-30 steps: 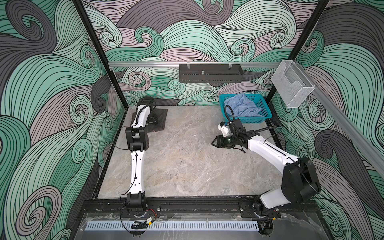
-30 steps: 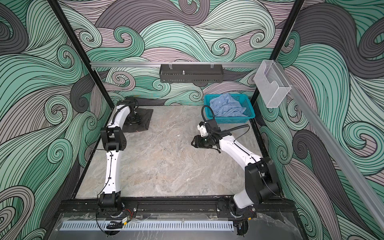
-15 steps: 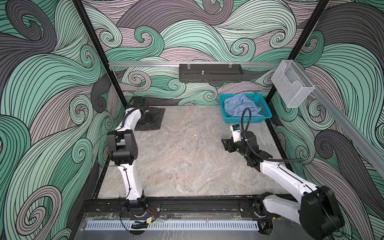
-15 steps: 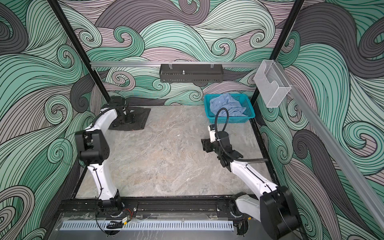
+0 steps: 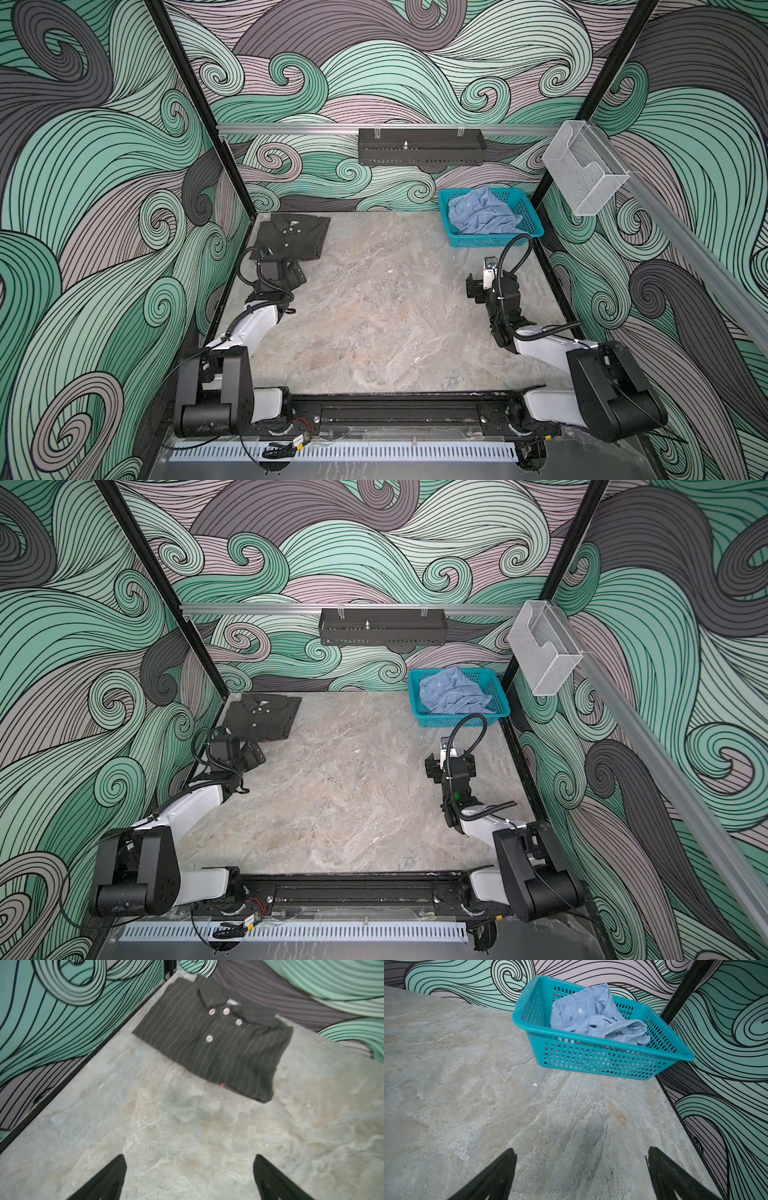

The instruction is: Fold and stack the long sleeve shirts

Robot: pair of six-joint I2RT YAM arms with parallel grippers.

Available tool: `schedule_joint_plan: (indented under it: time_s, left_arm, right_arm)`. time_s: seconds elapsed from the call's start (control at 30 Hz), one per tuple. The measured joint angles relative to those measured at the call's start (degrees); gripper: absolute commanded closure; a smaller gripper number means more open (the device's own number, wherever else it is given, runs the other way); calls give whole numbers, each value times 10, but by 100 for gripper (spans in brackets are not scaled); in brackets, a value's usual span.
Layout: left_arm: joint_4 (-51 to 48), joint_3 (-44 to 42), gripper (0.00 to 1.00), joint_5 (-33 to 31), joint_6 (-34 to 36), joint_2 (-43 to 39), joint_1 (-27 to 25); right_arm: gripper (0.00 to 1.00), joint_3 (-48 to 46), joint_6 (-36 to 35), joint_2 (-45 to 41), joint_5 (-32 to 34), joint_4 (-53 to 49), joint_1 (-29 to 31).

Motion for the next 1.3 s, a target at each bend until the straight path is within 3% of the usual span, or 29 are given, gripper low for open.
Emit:
schedule_joint_plan:
  time_s: [0.17, 0.27, 0.5, 0.67, 0.83, 1.0, 1.3]
  left_arm:
    - [50, -42, 4, -41, -2, -11, -1]
    - [77, -43, 4, -50, -2, -19, -1]
    - [148, -90, 5, -61, -2, -50, -34]
    - [211, -157, 4, -87, 65, -31, -48]
    - [271, -136, 4, -89, 120, 22, -44]
    - [344, -123, 3, -57, 160, 128, -36]
    - [344, -108, 1, -31, 162, 130, -21]
  right_arm:
    - [1, -55, 18, 76, -18, 151, -38]
    - [1, -77, 24, 130, -22, 188, -50]
    - [1, -9, 47, 123, -65, 149, -75]
    - [1, 0, 62, 120, -88, 127, -93]
    - [1, 0, 66, 120, -100, 112, -95]
    - [1, 0, 66, 120, -106, 106, -96]
    - [1, 1, 66, 120, -108, 99, -97]
